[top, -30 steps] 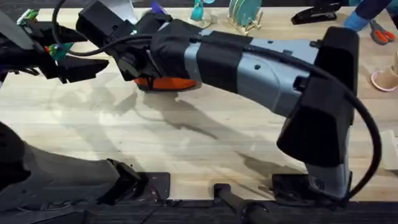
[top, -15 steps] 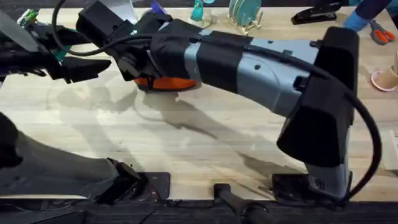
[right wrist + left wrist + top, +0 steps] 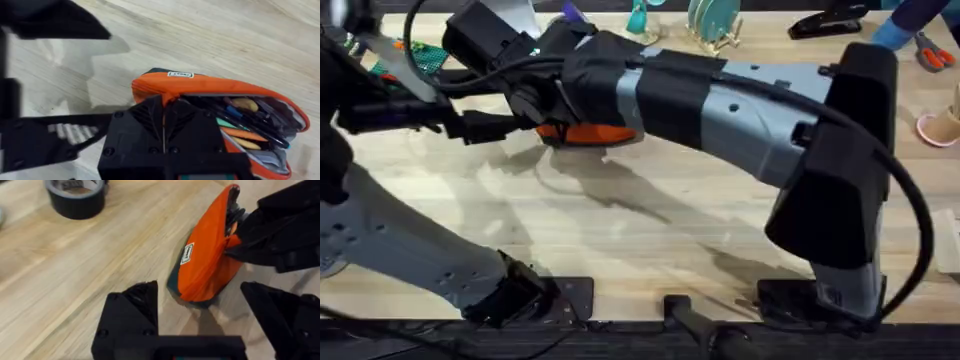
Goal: Unzip the bag, pick up the pens from the table one at a time and place them inside, then zip the bag closed.
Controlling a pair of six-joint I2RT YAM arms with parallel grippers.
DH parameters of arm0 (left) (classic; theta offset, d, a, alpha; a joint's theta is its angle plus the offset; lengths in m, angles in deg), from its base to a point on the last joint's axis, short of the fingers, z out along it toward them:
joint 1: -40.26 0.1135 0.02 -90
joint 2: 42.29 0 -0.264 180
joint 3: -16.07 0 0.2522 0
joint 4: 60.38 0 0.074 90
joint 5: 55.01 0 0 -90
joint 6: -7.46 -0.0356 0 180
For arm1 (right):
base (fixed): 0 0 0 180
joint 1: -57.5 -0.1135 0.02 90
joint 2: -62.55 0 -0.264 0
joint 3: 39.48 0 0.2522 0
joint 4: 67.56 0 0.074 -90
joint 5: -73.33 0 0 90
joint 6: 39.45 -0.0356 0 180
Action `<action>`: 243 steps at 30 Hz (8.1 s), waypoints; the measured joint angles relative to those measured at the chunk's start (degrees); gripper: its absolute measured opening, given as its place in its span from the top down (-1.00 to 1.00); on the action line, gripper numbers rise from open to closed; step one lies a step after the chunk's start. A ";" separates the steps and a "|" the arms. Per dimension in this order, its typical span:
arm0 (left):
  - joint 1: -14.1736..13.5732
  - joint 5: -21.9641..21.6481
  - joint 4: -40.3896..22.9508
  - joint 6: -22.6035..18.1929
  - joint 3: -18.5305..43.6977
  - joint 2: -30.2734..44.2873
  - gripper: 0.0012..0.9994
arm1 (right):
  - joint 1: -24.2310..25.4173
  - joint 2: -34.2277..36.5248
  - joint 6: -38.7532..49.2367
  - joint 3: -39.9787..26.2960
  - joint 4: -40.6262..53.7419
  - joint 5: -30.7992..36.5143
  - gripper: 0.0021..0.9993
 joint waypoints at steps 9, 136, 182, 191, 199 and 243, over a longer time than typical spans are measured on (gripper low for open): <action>-4.35 -0.13 3.13 -0.52 0.00 7.40 -0.87 | 0.00 0.00 0.00 0.00 -0.02 -0.01 0.94; -6.72 0.59 4.40 -0.43 0.00 7.54 0.92 | 18.19 -3.19 5.77 -3.74 26.49 -19.35 0.94; -7.64 1.18 4.91 0.37 0.00 7.54 0.92 | 28.50 -3.37 5.75 -2.48 33.91 -20.46 0.94; -7.40 1.16 5.53 1.71 0.00 7.54 0.92 | 34.42 -3.37 6.18 -1.25 34.64 -14.36 0.94; -7.40 1.16 5.53 1.73 0.00 7.54 0.92 | 35.51 -3.37 6.92 -1.22 34.86 -12.85 0.94; -7.40 1.16 5.53 1.89 0.00 7.54 0.92 | 25.76 -26.50 10.69 -0.70 34.48 -11.95 -0.99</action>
